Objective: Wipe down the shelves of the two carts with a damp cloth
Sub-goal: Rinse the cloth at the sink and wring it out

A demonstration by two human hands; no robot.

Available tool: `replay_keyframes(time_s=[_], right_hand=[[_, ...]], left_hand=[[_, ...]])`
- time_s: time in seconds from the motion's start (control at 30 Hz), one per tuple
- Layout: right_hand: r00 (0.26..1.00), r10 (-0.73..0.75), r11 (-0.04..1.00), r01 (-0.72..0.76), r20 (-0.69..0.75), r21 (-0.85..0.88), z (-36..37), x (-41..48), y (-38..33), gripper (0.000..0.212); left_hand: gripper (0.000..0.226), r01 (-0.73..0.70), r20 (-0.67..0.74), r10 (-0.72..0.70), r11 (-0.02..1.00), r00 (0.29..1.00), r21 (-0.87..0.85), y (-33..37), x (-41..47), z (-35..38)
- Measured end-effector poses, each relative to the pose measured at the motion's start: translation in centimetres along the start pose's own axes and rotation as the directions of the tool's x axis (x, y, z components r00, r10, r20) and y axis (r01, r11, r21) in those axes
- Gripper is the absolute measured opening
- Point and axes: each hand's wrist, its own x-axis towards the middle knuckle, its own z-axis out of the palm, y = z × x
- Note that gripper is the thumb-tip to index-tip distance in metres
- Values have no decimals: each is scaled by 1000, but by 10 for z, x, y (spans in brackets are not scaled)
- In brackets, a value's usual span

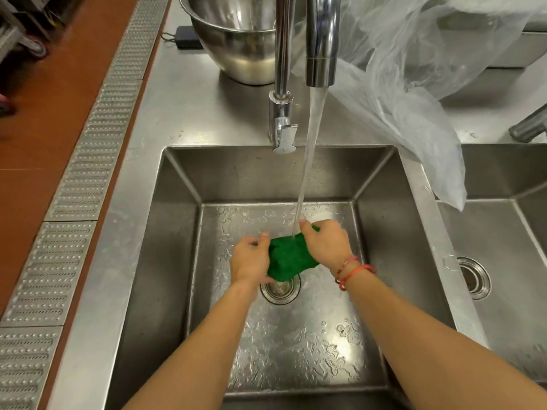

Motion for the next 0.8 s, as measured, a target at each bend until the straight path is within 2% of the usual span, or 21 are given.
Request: replay_keyframes(time_s=[0.07,0.13,0.2,0.3,0.37,0.43,0.47,0.5,0.53,0.57,0.6,0.63,0.67,0.7,0.8], right_hand=[[1000,-14,997,15,-17,76,-3,0,-1,51],[1000,-18,992,20,-11,127,0,-4,-4,51],[1000,-25,973,20,18,230,4,-9,-9,52],[978,-2,899,-90,209,429,-1,-17,-19,46],[961,-72,900,-52,267,433,-10,-21,-16,34],[985,-152,943,119,82,311,-17,-15,-6,20],[990,-142,955,140,-9,260,-19,-11,-1,15],[995,-91,965,96,-32,245,-20,-8,3,19],[1000,6,956,-15,31,294,-21,-7,6,33],[977,132,904,-188,167,385,-19,-7,8,45],[920,227,826,-355,319,437,-16,-7,11,52],[866,262,770,-454,427,449,-14,-10,12,55],[846,254,747,-480,469,460,-11,-12,14,53],[855,235,737,-466,461,490,-7,-12,16,49],[948,145,776,-288,285,561,8,-12,13,37]], left_hand=[[16,10,58,-7,999,998,-35,-4,1,-6],[26,9,130,10,989,991,-144,-4,-4,-3],[39,85,271,-1,951,963,-298,3,-12,6],[49,157,366,1,902,931,-402,11,-12,12],[47,146,363,17,898,932,-416,9,-8,11],[42,149,347,4,899,938,-412,7,-4,8],[43,153,358,3,900,934,-407,6,-2,6],[44,157,388,14,901,922,-405,7,-3,5],[43,165,423,24,899,906,-405,8,-5,4],[41,181,445,21,896,895,-406,10,-8,4],[40,205,466,12,888,885,-412,12,-10,2],[39,223,470,-1,881,882,-416,14,-11,1],[37,228,445,-18,877,895,-423,14,-11,-1],[34,214,392,-36,880,919,-423,14,-10,-3],[23,161,166,-108,923,980,-350,7,-2,-8]])
